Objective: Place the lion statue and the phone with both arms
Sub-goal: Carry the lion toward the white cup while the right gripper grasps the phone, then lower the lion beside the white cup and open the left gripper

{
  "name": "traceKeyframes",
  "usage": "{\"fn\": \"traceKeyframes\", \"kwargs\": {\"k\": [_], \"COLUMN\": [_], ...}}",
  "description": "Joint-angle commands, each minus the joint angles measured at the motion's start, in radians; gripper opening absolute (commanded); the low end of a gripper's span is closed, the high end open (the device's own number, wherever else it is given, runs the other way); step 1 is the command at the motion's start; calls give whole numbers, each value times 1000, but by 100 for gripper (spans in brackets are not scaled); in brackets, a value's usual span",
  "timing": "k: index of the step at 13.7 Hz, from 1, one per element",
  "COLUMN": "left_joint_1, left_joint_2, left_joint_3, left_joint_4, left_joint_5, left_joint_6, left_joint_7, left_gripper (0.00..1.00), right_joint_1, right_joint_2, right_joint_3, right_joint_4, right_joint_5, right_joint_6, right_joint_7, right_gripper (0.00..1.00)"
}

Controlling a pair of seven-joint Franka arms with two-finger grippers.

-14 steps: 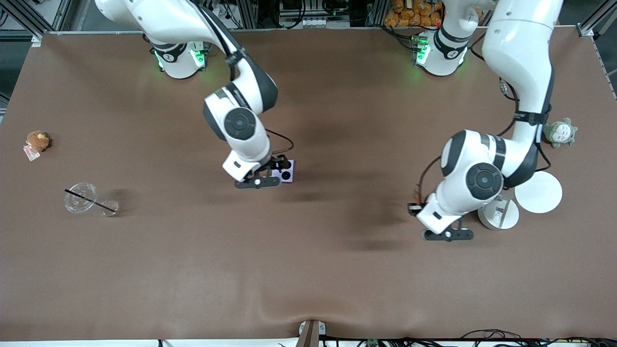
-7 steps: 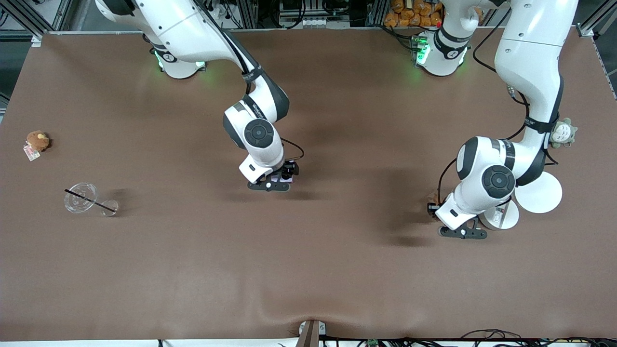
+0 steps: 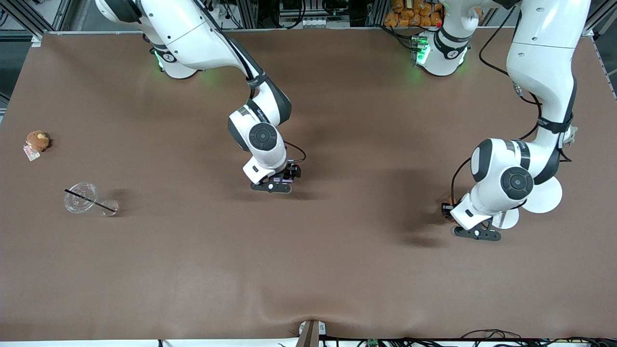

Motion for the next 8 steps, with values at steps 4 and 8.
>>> {"fn": "traceKeyframes", "kwargs": {"k": [4,8], "left_joint_1": [28,24], "left_joint_2": [20,4], "left_joint_3": [-11,-12], "left_joint_4": [4,19], "left_joint_5": [20,20], "left_joint_6": [24,26], "left_joint_7": [28,13], "left_gripper": [52,100], "right_joint_1": [25,36], "right_joint_2": [34,46], "right_joint_3": [-9,-9], "right_joint_4": [23,23], "right_joint_5": [-7,-8], "right_joint_6": [21,23], "right_joint_7": [82,88], "right_gripper": [100,100]}}
